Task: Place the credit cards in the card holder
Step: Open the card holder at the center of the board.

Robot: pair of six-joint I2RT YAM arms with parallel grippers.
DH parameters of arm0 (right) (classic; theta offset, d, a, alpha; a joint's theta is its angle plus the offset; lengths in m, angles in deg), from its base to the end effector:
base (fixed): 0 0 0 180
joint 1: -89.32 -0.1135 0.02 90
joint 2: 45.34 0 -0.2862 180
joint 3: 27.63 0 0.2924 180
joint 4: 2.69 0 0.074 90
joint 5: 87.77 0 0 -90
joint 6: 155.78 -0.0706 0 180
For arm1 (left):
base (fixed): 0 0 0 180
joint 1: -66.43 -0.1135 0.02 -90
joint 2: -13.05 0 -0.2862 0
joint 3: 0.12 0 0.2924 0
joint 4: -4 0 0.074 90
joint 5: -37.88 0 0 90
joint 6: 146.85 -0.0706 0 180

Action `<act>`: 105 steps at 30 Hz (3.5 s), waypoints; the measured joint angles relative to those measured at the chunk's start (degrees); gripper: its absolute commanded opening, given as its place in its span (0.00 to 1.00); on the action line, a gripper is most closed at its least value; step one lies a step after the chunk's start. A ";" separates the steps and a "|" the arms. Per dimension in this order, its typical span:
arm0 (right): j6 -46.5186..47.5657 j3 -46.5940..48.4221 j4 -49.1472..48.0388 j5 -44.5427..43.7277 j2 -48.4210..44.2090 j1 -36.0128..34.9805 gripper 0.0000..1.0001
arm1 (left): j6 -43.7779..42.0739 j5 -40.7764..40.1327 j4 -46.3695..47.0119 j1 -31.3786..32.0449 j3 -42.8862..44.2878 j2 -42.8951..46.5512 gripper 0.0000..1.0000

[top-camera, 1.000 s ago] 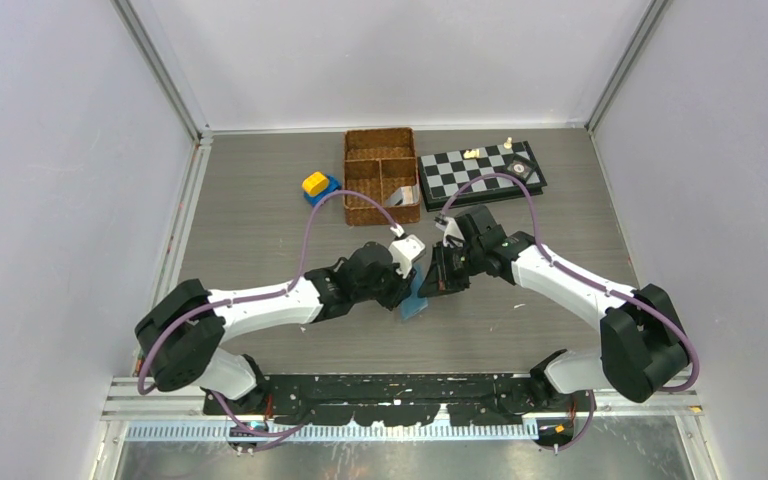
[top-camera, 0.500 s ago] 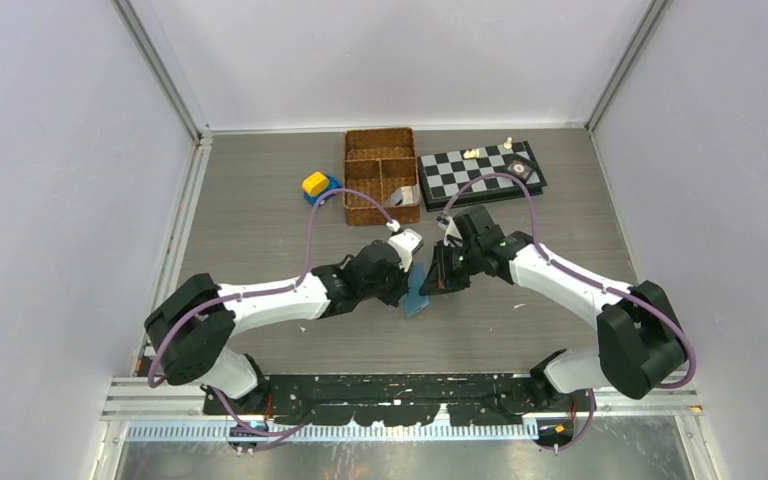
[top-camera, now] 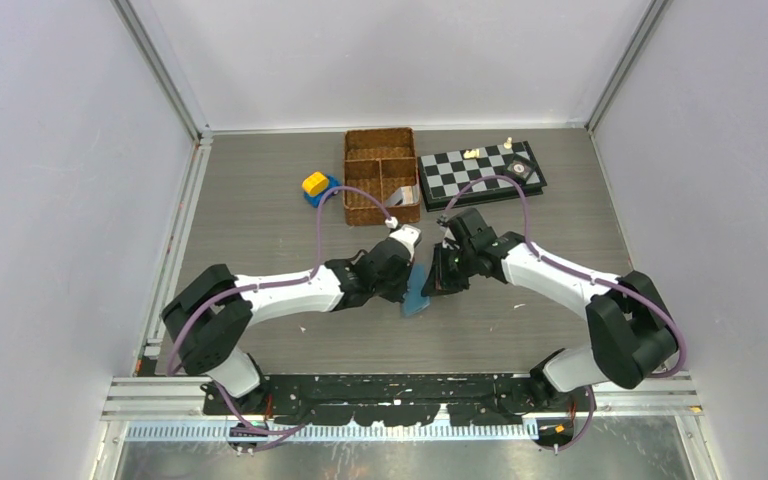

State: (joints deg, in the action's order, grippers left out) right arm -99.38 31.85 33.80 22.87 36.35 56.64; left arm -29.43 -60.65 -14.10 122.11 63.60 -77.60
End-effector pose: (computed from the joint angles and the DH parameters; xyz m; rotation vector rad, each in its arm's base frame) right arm 0.2577 0.1949 0.1665 -0.1184 2.7568 0.8422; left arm 0.2260 -0.3125 0.1655 0.5159 2.3541 -0.5269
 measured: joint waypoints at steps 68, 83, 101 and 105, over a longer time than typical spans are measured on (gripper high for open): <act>-20.76 11.93 14.08 -51.47 15.32 -26.38 0.74 | 9.70 2.62 -1.68 -7.34 -9.27 6.58 0.00; -20.79 11.43 19.37 -53.18 8.81 -26.40 0.74 | 9.62 2.58 -1.75 -10.45 -10.45 6.58 0.00; -20.46 3.06 19.39 -51.21 5.60 -18.88 0.78 | 9.33 2.56 -1.86 -11.15 -10.58 6.58 0.00; -19.82 1.46 19.08 -49.94 1.73 -15.98 0.79 | 9.09 2.54 -1.86 -11.19 -10.80 6.58 0.00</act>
State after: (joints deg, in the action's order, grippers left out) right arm -119.21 33.32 52.88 -27.07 38.07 40.66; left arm -20.34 -58.12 -15.96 110.92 52.80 -71.02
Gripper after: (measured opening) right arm 0.784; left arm 0.007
